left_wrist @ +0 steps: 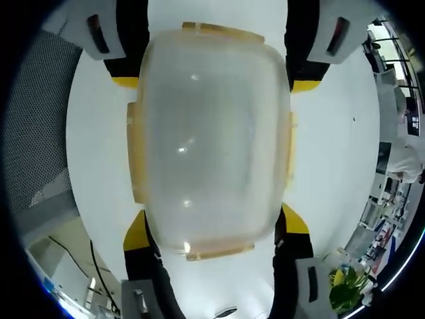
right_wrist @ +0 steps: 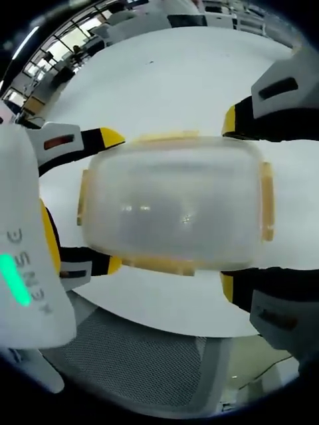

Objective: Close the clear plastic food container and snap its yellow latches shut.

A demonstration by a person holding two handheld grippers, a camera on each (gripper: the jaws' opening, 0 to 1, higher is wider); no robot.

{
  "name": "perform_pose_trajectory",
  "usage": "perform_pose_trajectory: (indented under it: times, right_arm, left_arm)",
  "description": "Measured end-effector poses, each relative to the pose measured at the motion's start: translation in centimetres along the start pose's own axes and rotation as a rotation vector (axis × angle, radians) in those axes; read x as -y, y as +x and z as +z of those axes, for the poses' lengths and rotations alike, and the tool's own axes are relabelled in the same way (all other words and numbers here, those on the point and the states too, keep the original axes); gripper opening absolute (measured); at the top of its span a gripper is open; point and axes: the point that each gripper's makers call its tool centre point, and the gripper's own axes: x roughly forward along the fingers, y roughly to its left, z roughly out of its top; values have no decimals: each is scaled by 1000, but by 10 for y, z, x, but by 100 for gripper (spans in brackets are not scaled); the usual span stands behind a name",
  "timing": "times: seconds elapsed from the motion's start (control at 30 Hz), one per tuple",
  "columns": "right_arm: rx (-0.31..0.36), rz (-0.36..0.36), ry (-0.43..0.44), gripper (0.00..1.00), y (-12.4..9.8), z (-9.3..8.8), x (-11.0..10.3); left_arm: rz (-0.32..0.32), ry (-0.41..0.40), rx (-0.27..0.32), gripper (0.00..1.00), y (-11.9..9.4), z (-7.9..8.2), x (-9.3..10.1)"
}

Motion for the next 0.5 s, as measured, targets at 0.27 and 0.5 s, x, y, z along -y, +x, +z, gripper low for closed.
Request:
perform_pose_trajectory:
  times: [0.27,0.5]
  right_arm:
    - [5,7,-34,75,7,20,3]
    - [16,11,-43,75,12,33,8]
  left_arm:
    - [9,-45,4,82,-4,-20,0]
    - [12,-51,-26,82,-5,-35,-2]
